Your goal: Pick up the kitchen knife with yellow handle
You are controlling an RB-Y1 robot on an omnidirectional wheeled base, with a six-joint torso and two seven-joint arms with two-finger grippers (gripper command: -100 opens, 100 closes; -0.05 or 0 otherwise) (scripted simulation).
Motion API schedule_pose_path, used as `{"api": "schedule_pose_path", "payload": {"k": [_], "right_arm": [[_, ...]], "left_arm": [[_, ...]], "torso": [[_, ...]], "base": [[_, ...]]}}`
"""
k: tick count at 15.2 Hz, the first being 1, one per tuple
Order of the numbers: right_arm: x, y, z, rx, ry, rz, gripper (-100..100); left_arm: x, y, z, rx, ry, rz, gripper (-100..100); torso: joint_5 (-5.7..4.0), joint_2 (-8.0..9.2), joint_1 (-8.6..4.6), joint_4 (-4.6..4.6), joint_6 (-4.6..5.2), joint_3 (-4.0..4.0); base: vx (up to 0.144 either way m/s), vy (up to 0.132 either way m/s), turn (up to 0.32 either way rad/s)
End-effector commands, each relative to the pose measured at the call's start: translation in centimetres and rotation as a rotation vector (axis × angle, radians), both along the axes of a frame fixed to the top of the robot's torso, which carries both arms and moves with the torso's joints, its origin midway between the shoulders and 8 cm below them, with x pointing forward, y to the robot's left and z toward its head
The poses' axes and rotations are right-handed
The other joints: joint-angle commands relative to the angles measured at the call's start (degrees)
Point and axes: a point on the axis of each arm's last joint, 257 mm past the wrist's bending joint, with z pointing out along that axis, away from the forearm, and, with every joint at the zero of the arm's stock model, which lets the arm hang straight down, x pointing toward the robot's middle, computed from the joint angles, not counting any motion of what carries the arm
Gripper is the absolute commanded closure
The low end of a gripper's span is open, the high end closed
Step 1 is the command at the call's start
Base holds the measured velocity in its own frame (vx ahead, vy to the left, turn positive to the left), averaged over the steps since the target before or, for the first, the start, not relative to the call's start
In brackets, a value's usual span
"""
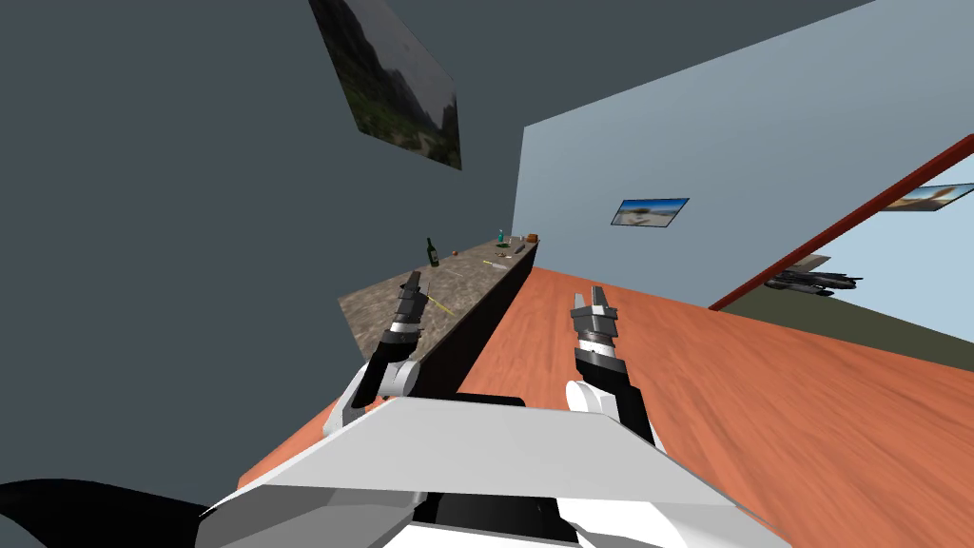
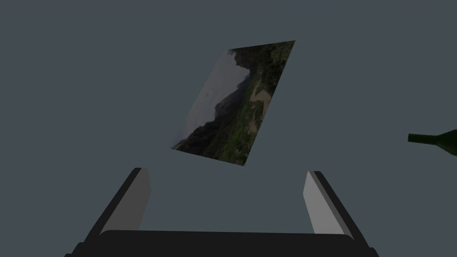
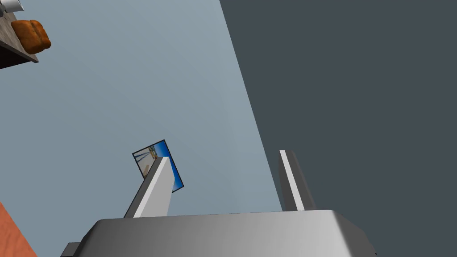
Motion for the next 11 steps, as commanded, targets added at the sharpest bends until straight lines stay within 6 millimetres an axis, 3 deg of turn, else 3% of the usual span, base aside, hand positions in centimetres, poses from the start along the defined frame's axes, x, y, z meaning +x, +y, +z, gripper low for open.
{"api": "schedule_pose_path", "payload": {"k": [1, 5, 7, 8, 10, 11], "right_arm": [[0.0, 0.0, 0.0, 0.000, 0.000, 0.000, 0], [0.0, 0.0, 0.0, 0.000, 0.000, 0.000, 0], [0.0, 0.0, 0.0, 0.000, 0.000, 0.000, 0], [0.0, 0.0, 0.0, 0.000, 0.000, 0.000, 0], [0.0, 0.0, 0.0, 0.000, 0.000, 0.000, 0], [0.0, 0.0, 0.0, 0.000, 0.000, 0.000, 0]], "left_arm": [[1.5, 0.1, -1.6, 0.021, 0.060, -0.008, -100], [4.2, 0.4, -4.1, 0.051, 0.154, -0.015, -100], [4.5, 0.4, -4.7, 0.051, 0.177, -0.012, -100], [5.7, 0.6, -5.7, 0.067, 0.211, -0.015, -100], [5.9, 0.7, -6.3, 0.067, 0.235, -0.013, -100], [7.2, 0.9, -7.5, 0.084, 0.279, -0.013, -100]], "torso": [[0.00, 0.00, 0.00, 0.00, 0.00, 0.00], [0.00, 0.00, 0.00, 0.00, -0.01, 0.00], [0.00, 0.00, 0.00, 0.00, -0.01, 0.00], [0.00, 0.02, 0.00, 0.00, -0.01, 0.01], [0.00, 0.01, 0.00, 0.00, -0.01, 0.01], [0.00, 0.02, 0.00, 0.00, -0.01, 0.01]], "base": [[0.007, -0.011, -0.034], [0.007, -0.009, -0.024], [0.005, -0.008, -0.016], [0.004, -0.008, -0.018], [0.005, -0.006, -0.021], [0.006, -0.007, -0.028]]}}
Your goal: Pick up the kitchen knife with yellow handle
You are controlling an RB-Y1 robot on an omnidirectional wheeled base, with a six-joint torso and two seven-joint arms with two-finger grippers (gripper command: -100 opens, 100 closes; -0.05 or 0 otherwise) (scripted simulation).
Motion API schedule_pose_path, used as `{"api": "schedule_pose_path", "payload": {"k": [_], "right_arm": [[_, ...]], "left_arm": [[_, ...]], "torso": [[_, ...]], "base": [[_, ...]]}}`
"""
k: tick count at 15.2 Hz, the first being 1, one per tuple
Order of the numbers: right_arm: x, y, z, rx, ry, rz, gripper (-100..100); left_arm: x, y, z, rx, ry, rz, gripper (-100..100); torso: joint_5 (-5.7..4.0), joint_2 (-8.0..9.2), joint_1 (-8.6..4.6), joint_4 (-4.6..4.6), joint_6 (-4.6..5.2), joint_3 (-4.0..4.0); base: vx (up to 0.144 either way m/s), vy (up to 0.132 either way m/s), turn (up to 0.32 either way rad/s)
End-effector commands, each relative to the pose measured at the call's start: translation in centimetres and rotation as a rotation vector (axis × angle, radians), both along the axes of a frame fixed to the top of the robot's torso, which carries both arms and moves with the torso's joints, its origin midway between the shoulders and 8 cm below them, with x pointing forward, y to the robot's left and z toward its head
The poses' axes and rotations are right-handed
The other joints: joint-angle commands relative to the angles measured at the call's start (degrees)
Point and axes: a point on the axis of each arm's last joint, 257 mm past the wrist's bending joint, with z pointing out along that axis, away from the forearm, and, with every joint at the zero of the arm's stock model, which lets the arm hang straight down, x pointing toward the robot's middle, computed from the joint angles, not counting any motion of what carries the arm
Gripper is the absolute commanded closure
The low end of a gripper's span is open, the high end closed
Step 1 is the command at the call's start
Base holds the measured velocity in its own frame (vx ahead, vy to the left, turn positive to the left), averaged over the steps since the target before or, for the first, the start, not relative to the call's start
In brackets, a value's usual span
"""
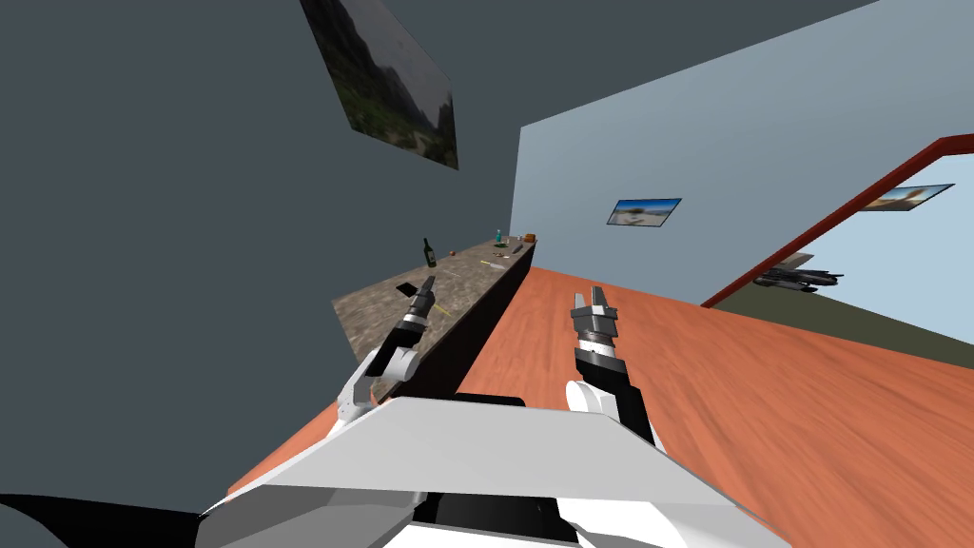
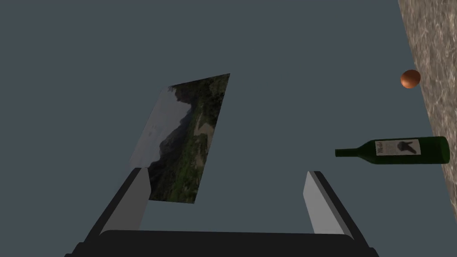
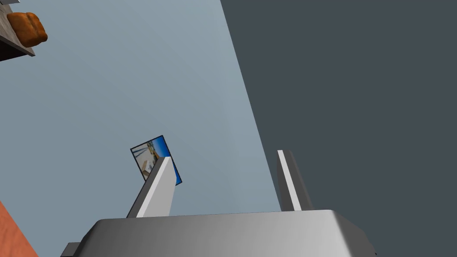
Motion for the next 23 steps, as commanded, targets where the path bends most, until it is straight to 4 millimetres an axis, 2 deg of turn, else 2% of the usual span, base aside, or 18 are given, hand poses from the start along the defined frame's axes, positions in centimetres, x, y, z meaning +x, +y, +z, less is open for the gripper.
{"api": "schedule_pose_path", "payload": {"k": [1, 2, 3, 5, 6, 8, 9, 11, 12, 14, 15, 17, 18, 21, 22, 23], "right_arm": [[0.0, 0.0, 0.0, 0.000, 0.000, 0.000, 0], [0.0, 0.0, 0.0, 0.000, 0.000, 0.000, 0], [0.0, 0.0, 0.0, 0.000, 0.000, 0.000, 0], [0.0, 0.0, 0.0, 0.000, 0.000, 0.000, 0], [0.0, 0.0, 0.0, 0.000, 0.000, 0.000, 0], [0.0, 0.0, 0.0, 0.000, 0.000, 0.000, 0], [0.0, 0.0, 0.0, 0.000, 0.000, 0.000, 0], [0.0, 0.0, 0.0, 0.000, 0.000, 0.000, 0], [0.0, 0.0, 0.0, 0.000, 0.000, 0.000, 0], [0.0, 0.0, 0.0, 0.000, 0.000, 0.000, 0], [0.0, 0.0, 0.0, 0.000, 0.000, 0.000, 0], [0.0, 0.0, 0.0, 0.000, 0.000, 0.000, 0], [0.0, 0.0, 0.0, 0.000, 0.000, 0.000, 0], [0.0, 0.0, 0.0, 0.000, 0.000, 0.000, 0], [0.0, 0.0, 0.0, 0.000, 0.000, 0.000, 0], [0.0, 0.0, 0.0, 0.000, 0.000, 0.000, 0]], "left_arm": [[1.2, 0.2, -1.2, 0.013, 0.050, 0.002, -100], [1.2, 0.2, -1.3, 0.013, 0.053, 0.003, -100], [2.5, 0.5, -2.5, 0.031, 0.093, 0.002, -100], [2.6, 0.6, -3.0, 0.032, 0.116, 0.005, -100], [3.9, 1.0, -4.2, 0.050, 0.157, 0.007, -100], [4.0, 1.1, -4.8, 0.052, 0.181, 0.010, -100], [5.3, 1.6, -5.9, 0.070, 0.220, 0.012, -100], [5.4, 1.7, -6.6, 0.072, 0.248, 0.015, -100], [6.6, 2.2, -7.6, 0.090, 0.286, 0.019, -100], [6.7, 2.4, -8.4, 0.092, 0.317, 0.023, -100], [7.9, 3.0, -9.2, 0.110, 0.352, 0.027, -100], [7.9, 3.2, -10.2, 0.113, 0.387, 0.031, -100], [9.0, 3.8, -10.7, 0.130, 0.417, 0.035, -100], [8.9, 4.1, -11.9, 0.133, 0.459, 0.040, -100], [10.0, 4.9, -12.7, 0.150, 0.497, 0.046, -100], [9.9, 5.0, -13.3, 0.151, 0.520, 0.049, -100]], "torso": [[0.00, 0.00, 0.00, 0.00, 0.00, 0.00], [0.00, 0.00, -0.01, 0.00, 0.00, 0.00], [0.00, 0.00, -0.01, 0.00, -0.01, 0.00], [0.00, -0.01, -0.01, 0.00, 0.00, 0.00], [0.00, 0.01, -0.01, 0.00, -0.01, 0.00], [0.00, -0.01, -0.01, 0.00, 0.01, -0.01], [0.00, -0.01, -0.01, 0.00, -0.01, 0.00], [0.00, -0.01, -0.02, 0.00, 0.00, 0.00], [0.00, 0.00, -0.01, 0.00, -0.01, 0.00], [0.00, -0.01, -0.01, 0.00, 0.00, -0.01], [0.00, 0.00, -0.01, 0.00, -0.01, 0.00], [-0.01, -0.02, -0.01, 0.00, 0.00, -0.01], [0.00, -0.01, -0.01, 0.00, -0.01, 0.00], [0.00, 0.00, -0.01, 0.00, -0.01, 0.00], [0.00, 0.01, -0.01, 0.00, -0.01, 0.01], [-0.01, 0.00, 0.00, 0.01, 0.00, 0.01]], "base": [[0.006, -0.007, -0.026], [0.004, -0.005, -0.009], [0.005, -0.008, -0.023], [0.005, -0.007, -0.022], [0.007, -0.008, -0.023], [0.007, -0.006, -0.021], [0.005, -0.009, -0.032], [0.006, -0.008, -0.022], [0.006, -0.007, -0.022], [0.007, -0.006, -0.023], [0.008, -0.008, -0.026], [0.008, -0.007, -0.022], [0.007, -0.008, -0.027], [0.004, -0.005, -0.015], [0.005, -0.005, -0.027], [0.007, -0.005, -0.035]]}}
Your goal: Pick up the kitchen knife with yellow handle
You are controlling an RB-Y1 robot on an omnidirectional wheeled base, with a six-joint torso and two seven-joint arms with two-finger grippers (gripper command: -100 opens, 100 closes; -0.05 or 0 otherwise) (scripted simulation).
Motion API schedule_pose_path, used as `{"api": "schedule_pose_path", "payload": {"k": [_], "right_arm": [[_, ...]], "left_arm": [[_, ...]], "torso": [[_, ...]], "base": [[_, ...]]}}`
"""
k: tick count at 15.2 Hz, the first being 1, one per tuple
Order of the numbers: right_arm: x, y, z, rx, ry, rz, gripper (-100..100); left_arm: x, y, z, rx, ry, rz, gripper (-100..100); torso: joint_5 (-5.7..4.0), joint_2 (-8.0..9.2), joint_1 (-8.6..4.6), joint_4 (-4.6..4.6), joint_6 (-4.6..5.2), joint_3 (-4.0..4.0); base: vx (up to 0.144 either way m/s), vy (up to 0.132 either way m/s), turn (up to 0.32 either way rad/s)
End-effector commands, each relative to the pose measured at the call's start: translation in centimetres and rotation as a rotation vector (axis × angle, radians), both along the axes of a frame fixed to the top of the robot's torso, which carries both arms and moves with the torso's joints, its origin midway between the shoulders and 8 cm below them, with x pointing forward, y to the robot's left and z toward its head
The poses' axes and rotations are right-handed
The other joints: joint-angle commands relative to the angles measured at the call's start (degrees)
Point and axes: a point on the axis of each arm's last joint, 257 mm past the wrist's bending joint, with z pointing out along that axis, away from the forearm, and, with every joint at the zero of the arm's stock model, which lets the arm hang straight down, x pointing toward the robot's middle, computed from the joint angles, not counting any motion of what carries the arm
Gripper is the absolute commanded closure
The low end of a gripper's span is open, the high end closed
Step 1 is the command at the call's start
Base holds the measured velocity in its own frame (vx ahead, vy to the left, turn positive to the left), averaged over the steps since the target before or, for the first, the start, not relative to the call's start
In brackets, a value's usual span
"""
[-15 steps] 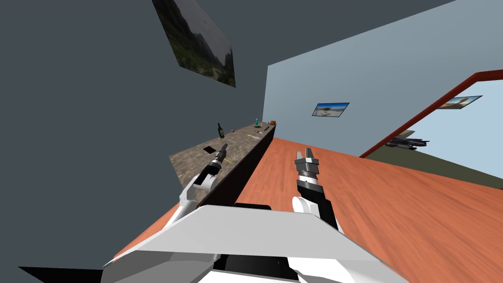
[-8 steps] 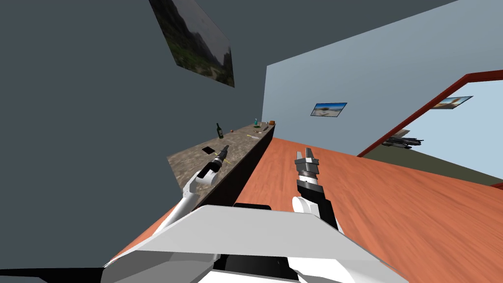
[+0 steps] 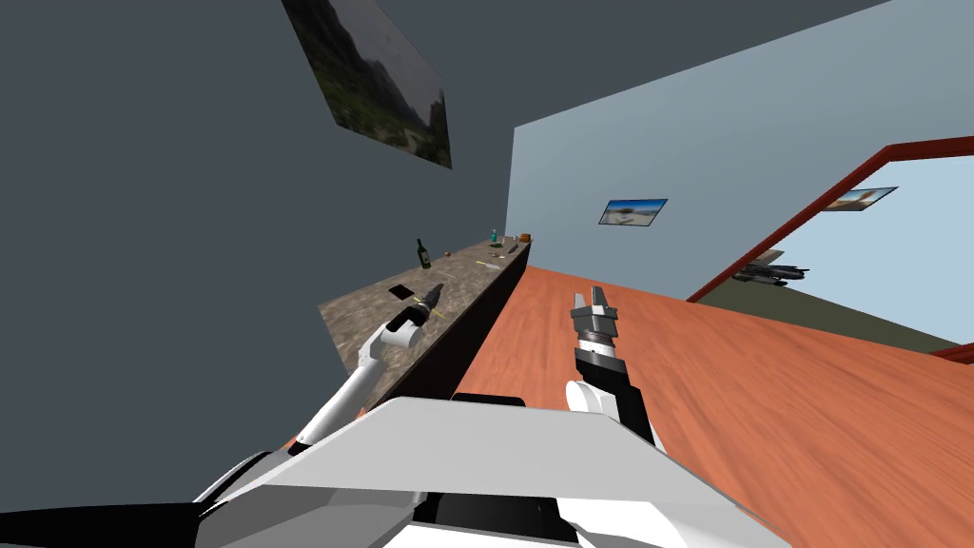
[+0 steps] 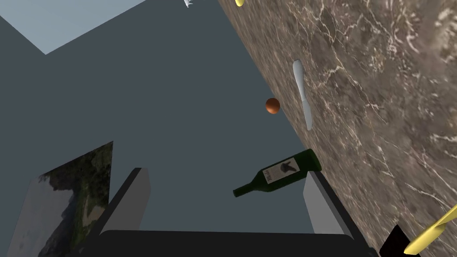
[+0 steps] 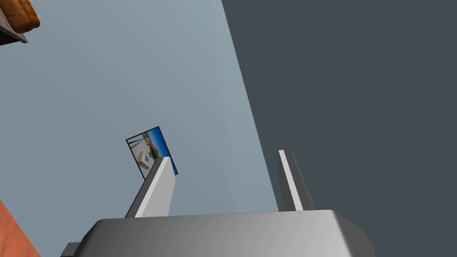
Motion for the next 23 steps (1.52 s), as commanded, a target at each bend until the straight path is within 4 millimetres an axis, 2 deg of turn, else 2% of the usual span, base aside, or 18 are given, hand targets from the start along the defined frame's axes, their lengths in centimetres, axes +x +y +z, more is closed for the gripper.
{"api": "schedule_pose_path", "payload": {"k": [1, 2, 4, 5, 6, 8, 9, 12, 13, 15, 16, 18, 20, 22, 23], "right_arm": [[0.0, 0.0, 0.0, 0.000, 0.000, 0.000, 0], [0.0, 0.0, 0.0, 0.000, 0.000, 0.000, 0], [0.0, 0.0, 0.0, 0.000, 0.000, 0.000, 0], [0.0, 0.0, 0.0, 0.000, 0.000, 0.000, 0], [0.0, 0.0, 0.0, 0.000, 0.000, 0.000, 0], [0.0, 0.0, 0.0, 0.000, 0.000, 0.000, 0], [0.0, 0.0, 0.0, 0.000, 0.000, 0.000, 0], [0.0, 0.0, 0.0, 0.000, 0.000, 0.000, 0], [0.0, 0.0, 0.0, 0.000, 0.000, 0.000, 0], [0.0, 0.0, 0.0, 0.000, 0.000, 0.000, 0], [0.0, 0.0, 0.0, 0.000, 0.000, 0.000, 0], [0.0, 0.0, 0.0, 0.000, 0.000, 0.000, 0], [0.0, 0.0, 0.0, 0.000, 0.000, 0.000, 0], [0.0, 0.0, 0.0, 0.000, 0.000, 0.000, 0], [0.0, 0.0, 0.0, 0.000, 0.000, 0.000, 0]], "left_arm": [[0.2, 0.4, -1.2, 0.009, 0.045, 0.007, -100], [1.2, 1.1, -1.6, 0.025, 0.074, 0.010, -100], [1.0, 1.4, -2.8, 0.028, 0.118, 0.018, -100], [1.0, 1.4, -2.8, 0.028, 0.118, 0.018, -100], [1.9, 2.3, -3.4, 0.043, 0.158, 0.025, -100], [1.6, 2.5, -4.3, 0.046, 0.191, 0.029, -100], [2.6, 3.3, -4.3, 0.058, 0.213, 0.033, -100], [2.1, 3.6, -5.6, 0.061, 0.264, 0.041, -100], [2.9, 4.5, -5.8, 0.073, 0.296, 0.047, -100], [2.5, 4.8, -6.9, 0.075, 0.337, 0.052, -100], [3.3, 5.4, -6.5, 0.084, 0.355, 0.054, -100], [2.7, 5.9, -7.9, 0.085, 0.405, 0.063, -100], [3.3, 6.7, -7.9, 0.093, 0.440, 0.068, -100], [2.7, 7.0, -9.0, 0.094, 0.481, 0.074, -100], [3.3, 7.7, -8.6, 0.098, 0.503, 0.077, -100]], "torso": [[0.00, 0.00, 0.00, 0.00, 0.00, 0.00], [0.00, 0.01, 0.00, 0.00, -0.01, 0.00], [0.00, 0.00, 0.00, 0.00, -0.01, 0.00], [0.00, 0.00, 0.00, 0.00, -0.01, 0.00], [0.00, 0.01, 0.00, 0.00, -0.02, 0.01], [0.00, 0.00, -0.01, 0.00, -0.01, 0.00], [0.00, 0.01, 0.00, 0.00, -0.01, 0.00], [0.00, 0.00, 0.00, 0.00, -0.01, 0.00], [0.00, 0.02, 0.00, 0.00, -0.02, 0.01], [0.00, 0.00, 0.00, 0.00, -0.01, 0.00], [0.00, 0.01, 0.01, 0.00, -0.02, 0.01], [0.00, -0.01, -0.01, 0.00, -0.01, 0.00], [0.00, 0.02, 0.00, 0.00, -0.02, 0.01], [0.00, 0.00, 0.00, 0.00, -0.01, 0.00], [0.00, 0.01, 0.01, 0.00, -0.02, 0.01]], "base": [[0.006, -0.003, -0.017], [0.007, -0.006, -0.028], [0.008, -0.006, -0.024], [0.000, 0.000, 0.000], [0.007, -0.006, -0.031], [0.008, -0.005, -0.024], [0.008, -0.007, -0.033], [0.005, -0.003, -0.014], [0.006, -0.004, -0.026], [0.008, -0.003, -0.027], [0.009, -0.005, -0.024], [0.010, -0.004, -0.022], [0.003, -0.001, -0.012], [0.008, -0.002, -0.029], [0.008, -0.004, -0.022]]}}
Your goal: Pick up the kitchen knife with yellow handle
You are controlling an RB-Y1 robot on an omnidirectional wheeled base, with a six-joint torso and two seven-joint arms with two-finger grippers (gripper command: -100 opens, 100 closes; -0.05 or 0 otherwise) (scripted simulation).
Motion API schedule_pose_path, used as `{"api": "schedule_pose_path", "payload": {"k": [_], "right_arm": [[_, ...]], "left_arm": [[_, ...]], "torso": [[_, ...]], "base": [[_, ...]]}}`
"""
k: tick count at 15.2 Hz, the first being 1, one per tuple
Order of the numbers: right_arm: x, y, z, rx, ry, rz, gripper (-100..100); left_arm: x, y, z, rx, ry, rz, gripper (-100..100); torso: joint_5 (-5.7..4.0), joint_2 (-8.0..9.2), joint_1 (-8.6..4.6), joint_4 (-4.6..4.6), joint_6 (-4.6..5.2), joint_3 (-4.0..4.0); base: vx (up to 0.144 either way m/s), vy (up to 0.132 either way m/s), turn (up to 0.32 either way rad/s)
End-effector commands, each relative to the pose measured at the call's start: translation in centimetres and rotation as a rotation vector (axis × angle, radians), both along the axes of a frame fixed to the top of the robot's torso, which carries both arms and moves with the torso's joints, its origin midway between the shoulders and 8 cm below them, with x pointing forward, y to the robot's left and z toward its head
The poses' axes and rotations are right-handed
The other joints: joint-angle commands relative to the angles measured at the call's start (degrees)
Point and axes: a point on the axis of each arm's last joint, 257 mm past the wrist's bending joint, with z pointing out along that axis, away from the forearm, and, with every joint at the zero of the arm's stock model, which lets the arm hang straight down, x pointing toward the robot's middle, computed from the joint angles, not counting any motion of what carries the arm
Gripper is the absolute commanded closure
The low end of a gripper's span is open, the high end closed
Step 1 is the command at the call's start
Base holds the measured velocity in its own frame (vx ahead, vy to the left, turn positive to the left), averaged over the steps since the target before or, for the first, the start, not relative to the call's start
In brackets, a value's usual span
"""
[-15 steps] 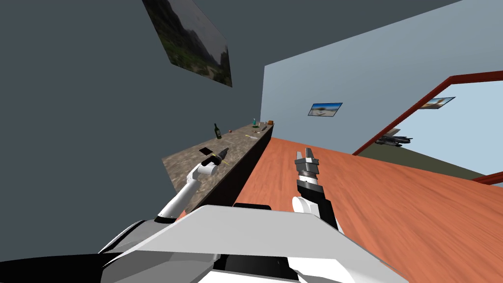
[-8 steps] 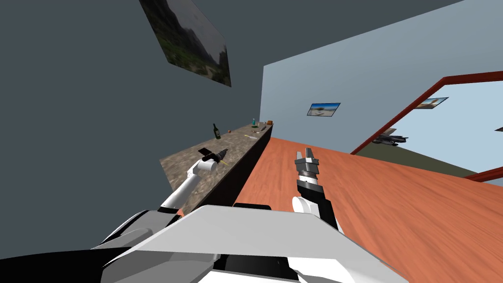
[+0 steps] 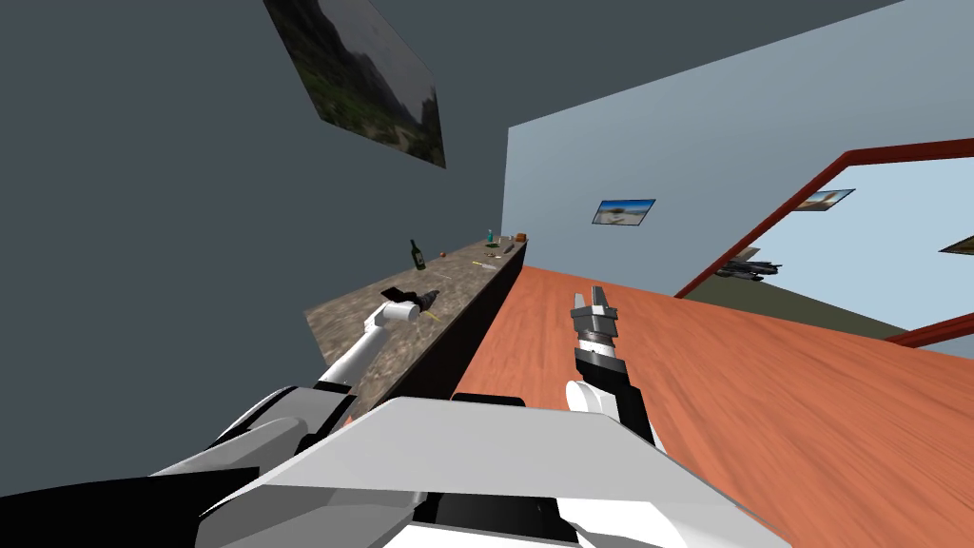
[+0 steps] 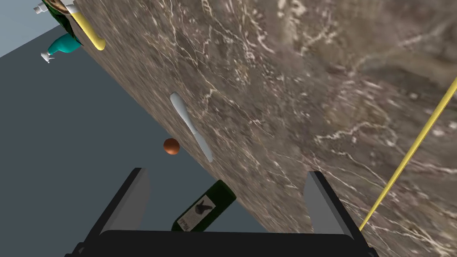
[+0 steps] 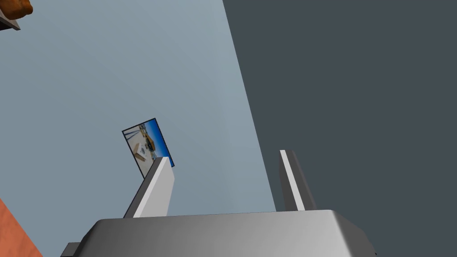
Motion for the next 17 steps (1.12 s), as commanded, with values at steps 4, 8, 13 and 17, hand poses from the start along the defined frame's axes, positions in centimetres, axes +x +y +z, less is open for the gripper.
{"api": "schedule_pose_path", "payload": {"k": [4, 8, 13, 17], "right_arm": [[0.0, 0.0, 0.0, 0.000, 0.000, 0.000, 0], [0.0, 0.0, 0.0, 0.000, 0.000, 0.000, 0], [0.0, 0.0, 0.0, 0.000, 0.000, 0.000, 0], [0.0, 0.0, 0.0, 0.000, 0.000, 0.000, 0]], "left_arm": [[-0.2, 1.8, -1.2, 0.007, 0.112, 0.018, -100], [-0.7, 2.8, -2.1, 0.006, 0.192, 0.031, -100], [-1.6, 3.6, -3.0, 0.002, 0.278, 0.042, -100], [-2.2, 4.2, -3.3, -0.005, 0.342, 0.049, -100]], "torso": [[0.01, 0.01, 0.01, 0.00, -0.02, 0.00], [0.00, 0.00, 0.01, 0.00, 0.00, 0.00], [0.05, 0.03, 0.08, -0.07, -0.09, -0.02], [0.12, 0.04, 0.16, -0.16, -0.16, -0.06]], "base": [[0.008, -0.001, -0.016], [0.010, 0.000, -0.026], [0.009, 0.000, -0.016], [0.010, 0.002, -0.017]]}}
